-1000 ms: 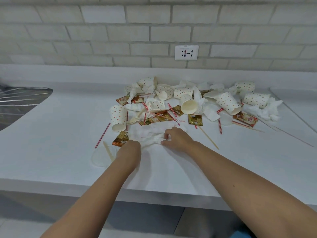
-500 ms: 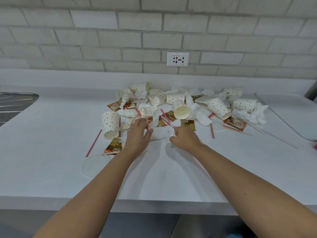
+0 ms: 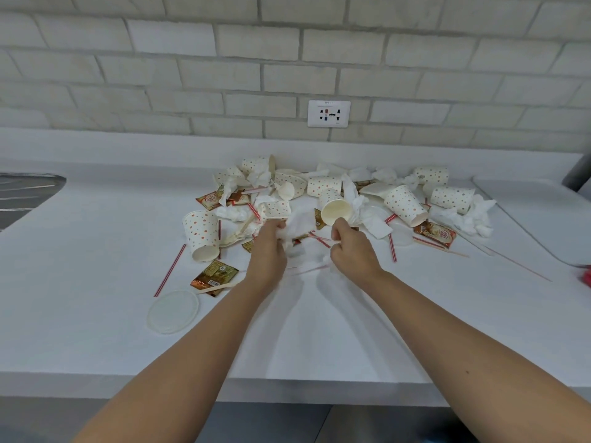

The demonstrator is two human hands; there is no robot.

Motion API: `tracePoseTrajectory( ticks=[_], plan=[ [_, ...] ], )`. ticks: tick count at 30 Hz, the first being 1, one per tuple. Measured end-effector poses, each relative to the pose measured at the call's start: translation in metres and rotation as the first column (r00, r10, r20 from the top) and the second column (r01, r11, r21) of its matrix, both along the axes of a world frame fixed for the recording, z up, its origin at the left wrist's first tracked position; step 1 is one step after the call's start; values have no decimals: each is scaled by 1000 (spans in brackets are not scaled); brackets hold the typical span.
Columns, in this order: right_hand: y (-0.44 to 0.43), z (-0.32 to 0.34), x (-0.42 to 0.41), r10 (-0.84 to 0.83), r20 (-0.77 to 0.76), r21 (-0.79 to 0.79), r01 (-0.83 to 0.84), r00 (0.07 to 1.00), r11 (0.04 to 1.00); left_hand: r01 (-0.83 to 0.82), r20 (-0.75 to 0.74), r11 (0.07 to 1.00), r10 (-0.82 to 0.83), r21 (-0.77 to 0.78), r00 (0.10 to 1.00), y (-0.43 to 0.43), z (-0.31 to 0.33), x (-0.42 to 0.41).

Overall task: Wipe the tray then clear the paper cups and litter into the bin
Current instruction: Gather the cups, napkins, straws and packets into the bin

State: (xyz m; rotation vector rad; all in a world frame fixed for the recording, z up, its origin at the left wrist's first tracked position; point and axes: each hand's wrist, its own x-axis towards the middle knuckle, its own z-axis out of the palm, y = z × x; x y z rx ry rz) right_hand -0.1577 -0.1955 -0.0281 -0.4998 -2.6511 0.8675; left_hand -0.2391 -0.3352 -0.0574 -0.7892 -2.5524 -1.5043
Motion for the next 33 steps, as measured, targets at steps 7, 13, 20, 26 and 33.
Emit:
tracePoseTrajectory(
  ticks=[7, 13, 20, 26, 33],
  plan=[
    [-22, 5, -20, 91, -2, -39, -91, 996, 995, -139, 92, 920, 113, 368, 989, -20, 51, -22],
    [-69, 6, -39, 299, 174, 21, -307, 938, 951, -349, 407, 814, 154, 464, 900, -74, 74, -37],
    [-110, -10, -63, 469, 430, 135, -569, 771, 812, -314, 285, 942, 336, -121, 898, -136, 47, -39],
    [-123, -15, -67, 459, 560, 147, -628, 690, 764, 11, 297, 635, 345, -772, 890, -177, 30, -21],
    [-126, -15, -66, 458, 618, 96, -639, 639, 763, -1, 323, 620, 410, -785, 853, -177, 19, -13]
  ],
)
